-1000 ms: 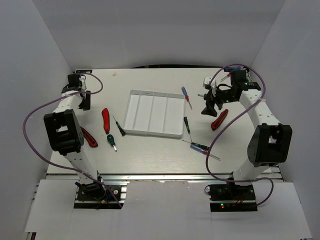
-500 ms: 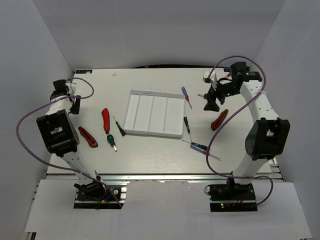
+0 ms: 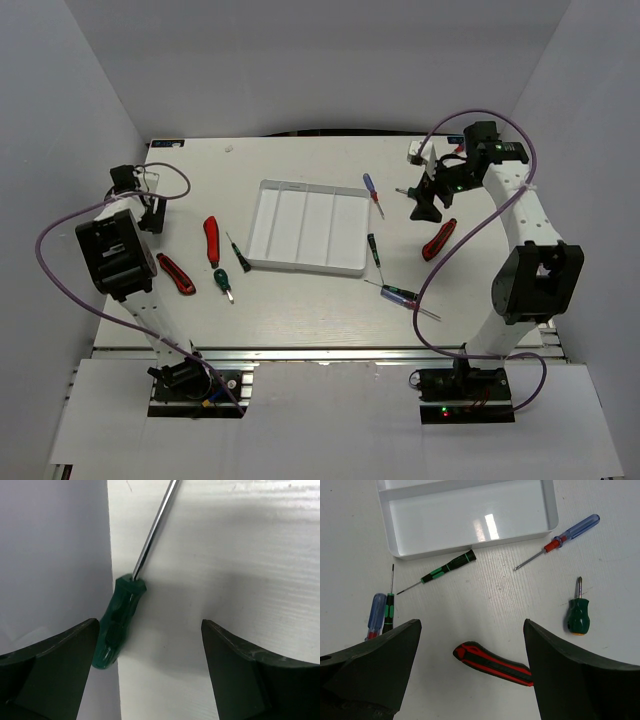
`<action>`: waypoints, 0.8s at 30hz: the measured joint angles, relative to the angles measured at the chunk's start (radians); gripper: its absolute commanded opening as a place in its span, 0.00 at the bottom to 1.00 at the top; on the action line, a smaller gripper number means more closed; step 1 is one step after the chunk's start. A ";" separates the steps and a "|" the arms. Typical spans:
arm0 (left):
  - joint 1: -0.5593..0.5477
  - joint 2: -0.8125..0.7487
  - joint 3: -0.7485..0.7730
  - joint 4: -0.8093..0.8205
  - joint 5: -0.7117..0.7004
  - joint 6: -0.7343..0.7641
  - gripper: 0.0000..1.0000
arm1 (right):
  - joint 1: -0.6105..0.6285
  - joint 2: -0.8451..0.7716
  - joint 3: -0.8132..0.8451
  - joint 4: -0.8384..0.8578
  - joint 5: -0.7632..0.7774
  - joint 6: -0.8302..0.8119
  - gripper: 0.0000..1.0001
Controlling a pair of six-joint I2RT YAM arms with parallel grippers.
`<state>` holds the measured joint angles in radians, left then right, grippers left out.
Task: Sort the tools into containers
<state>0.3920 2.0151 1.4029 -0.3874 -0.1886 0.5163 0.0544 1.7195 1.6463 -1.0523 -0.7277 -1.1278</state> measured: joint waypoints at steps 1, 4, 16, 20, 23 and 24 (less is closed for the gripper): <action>0.001 0.005 0.006 0.002 0.002 0.000 0.94 | 0.000 -0.007 -0.001 0.000 0.000 0.000 0.89; 0.004 0.022 0.020 0.004 0.009 0.000 0.94 | 0.000 -0.024 -0.002 0.000 0.000 0.003 0.89; 0.039 0.039 0.039 0.016 0.072 -0.025 0.90 | 0.000 -0.032 -0.009 0.005 -0.001 0.017 0.89; 0.053 0.042 0.039 0.019 0.120 -0.043 0.89 | 0.000 -0.032 -0.026 0.009 -0.004 0.021 0.89; 0.059 0.043 0.039 0.019 0.154 -0.056 0.87 | 0.000 -0.034 -0.036 0.013 -0.008 0.022 0.89; 0.060 0.043 0.039 0.019 0.167 -0.062 0.86 | 0.000 -0.036 -0.040 0.014 -0.008 0.022 0.89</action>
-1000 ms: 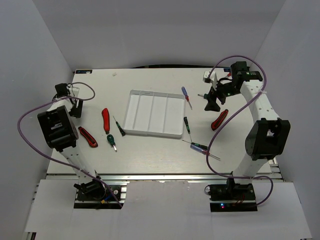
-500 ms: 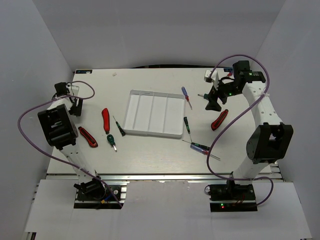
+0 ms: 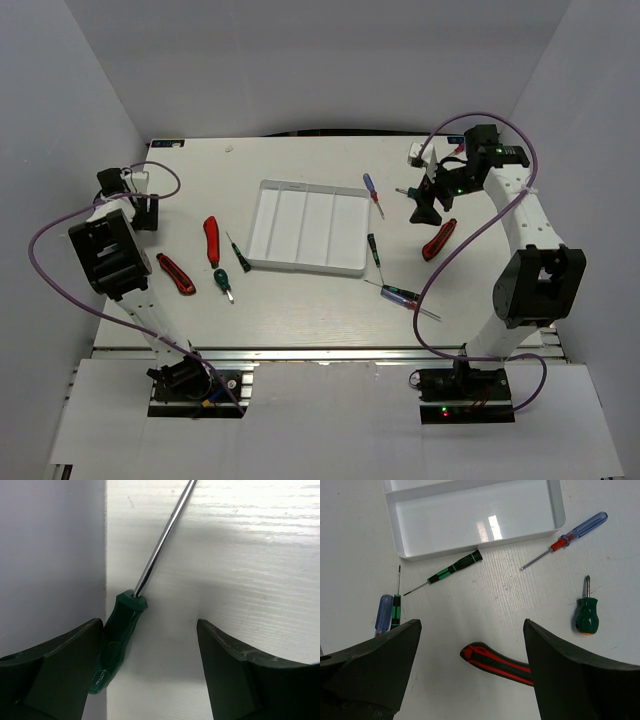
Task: Sort the tools into containers
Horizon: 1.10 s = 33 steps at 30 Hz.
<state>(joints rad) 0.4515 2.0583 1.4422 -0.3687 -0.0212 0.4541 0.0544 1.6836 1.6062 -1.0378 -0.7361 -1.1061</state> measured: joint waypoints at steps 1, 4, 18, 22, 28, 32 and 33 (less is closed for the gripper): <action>0.000 0.000 0.000 -0.001 0.011 -0.003 0.85 | 0.000 0.000 -0.001 0.000 0.000 0.000 0.89; 0.000 0.000 -0.005 -0.001 0.045 -0.015 0.83 | 0.000 -0.002 -0.006 0.010 0.000 0.000 0.90; 0.005 -0.023 -0.062 -0.017 0.208 -0.163 0.60 | 0.000 -0.043 -0.083 0.059 -0.024 0.004 0.89; 0.005 -0.023 -0.065 -0.013 0.198 -0.205 0.53 | -0.004 -0.071 -0.117 0.079 -0.032 0.003 0.89; 0.008 -0.021 -0.064 -0.010 0.185 -0.269 0.35 | -0.023 -0.111 -0.166 0.108 -0.047 0.003 0.89; 0.013 -0.010 -0.043 -0.028 0.201 -0.317 0.10 | -0.035 -0.145 -0.218 0.135 -0.059 0.004 0.89; 0.013 -0.007 -0.037 -0.032 0.211 -0.328 0.01 | -0.037 -0.155 -0.233 0.141 -0.061 0.006 0.90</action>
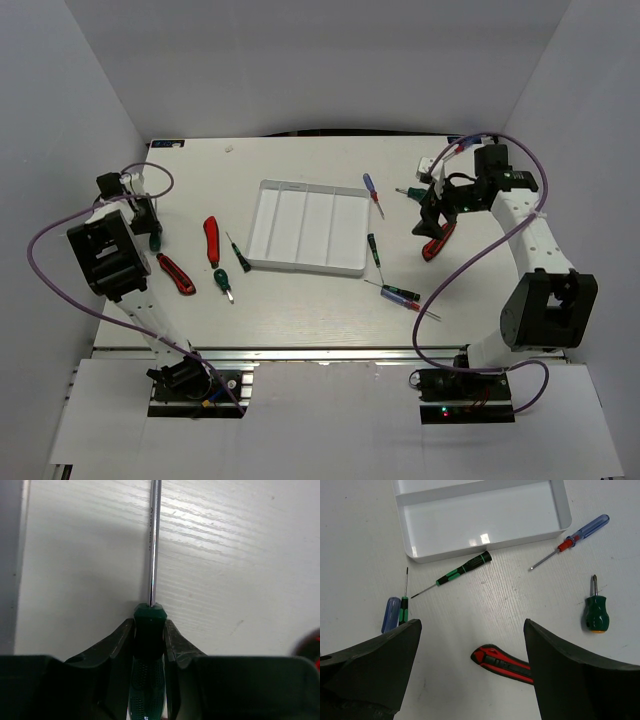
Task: Sort the tools into containers
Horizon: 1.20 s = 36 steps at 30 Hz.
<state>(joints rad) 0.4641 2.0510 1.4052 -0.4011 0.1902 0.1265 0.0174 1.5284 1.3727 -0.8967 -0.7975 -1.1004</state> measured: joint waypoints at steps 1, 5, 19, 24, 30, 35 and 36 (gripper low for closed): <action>0.000 0.002 0.005 -0.006 0.013 -0.013 0.00 | -0.002 -0.010 -0.014 0.009 -0.003 0.002 0.89; -0.002 0.005 0.019 -0.036 0.079 -0.062 0.00 | -0.003 -0.050 -0.071 0.043 -0.021 0.015 0.89; -0.162 -0.171 -0.105 -0.121 0.251 -0.233 0.00 | -0.004 -0.095 -0.163 0.175 -0.071 0.101 0.89; -0.270 -0.322 -0.142 -0.087 0.296 -0.292 0.00 | -0.004 -0.095 -0.178 0.193 -0.077 0.103 0.89; -0.311 -0.398 -0.202 -0.018 0.348 -0.392 0.00 | -0.004 -0.095 -0.180 0.205 -0.082 0.117 0.89; -0.458 -0.372 -0.248 0.058 0.351 -0.493 0.00 | -0.004 -0.095 -0.180 0.221 -0.089 0.139 0.89; -0.494 -0.361 -0.251 0.074 0.349 -0.514 0.00 | -0.004 -0.095 -0.181 0.222 -0.089 0.144 0.89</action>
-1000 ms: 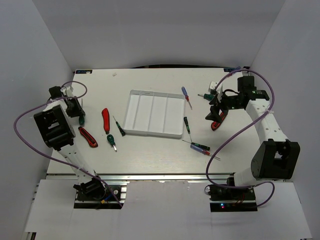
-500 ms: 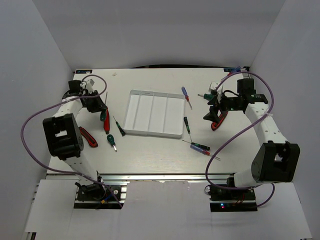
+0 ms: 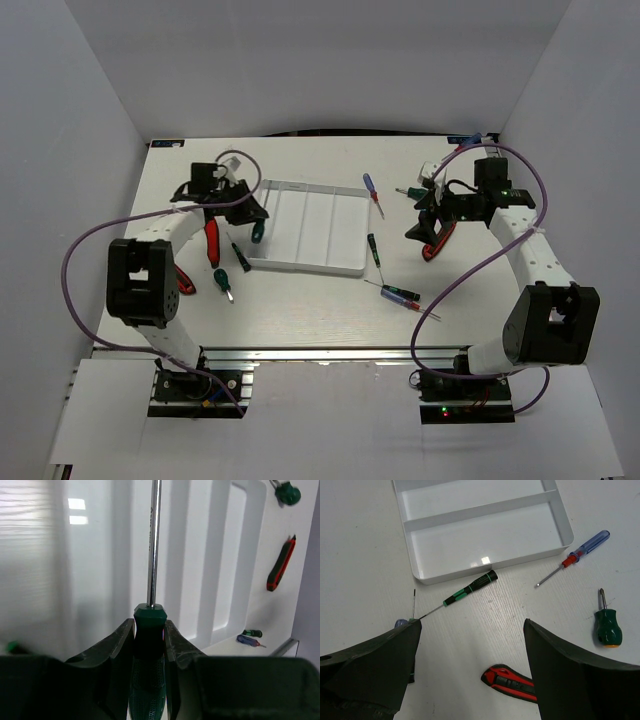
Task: Sort the tools into containers
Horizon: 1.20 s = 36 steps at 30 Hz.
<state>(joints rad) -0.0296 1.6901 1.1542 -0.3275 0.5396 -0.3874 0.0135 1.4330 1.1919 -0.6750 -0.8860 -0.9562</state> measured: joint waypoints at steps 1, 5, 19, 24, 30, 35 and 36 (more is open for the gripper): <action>-0.035 0.013 0.000 0.014 0.000 -0.017 0.00 | 0.000 0.000 -0.004 0.003 0.000 0.003 0.89; -0.125 0.072 0.004 0.054 -0.026 -0.057 0.01 | 0.000 -0.002 -0.023 0.004 0.000 0.006 0.89; -0.129 0.129 0.064 0.061 -0.158 -0.068 0.02 | 0.000 -0.026 -0.052 0.005 0.000 0.007 0.89; -0.129 0.126 0.064 0.052 -0.190 -0.055 0.03 | 0.000 -0.026 -0.063 0.005 0.000 0.007 0.90; -0.129 0.145 0.073 0.034 -0.253 -0.019 0.05 | 0.000 -0.026 -0.063 0.005 0.000 0.007 0.89; -0.130 0.213 0.109 0.023 -0.294 0.014 0.16 | 0.000 -0.026 -0.063 0.005 0.000 0.007 0.89; -0.130 0.220 0.109 0.018 -0.300 0.019 0.18 | 0.000 -0.026 -0.063 0.005 0.000 0.007 0.89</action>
<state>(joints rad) -0.1593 1.9106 1.2636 -0.3092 0.2398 -0.3683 0.0132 1.4071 1.1290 -0.6701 -0.8856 -0.9493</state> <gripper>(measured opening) 0.365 0.895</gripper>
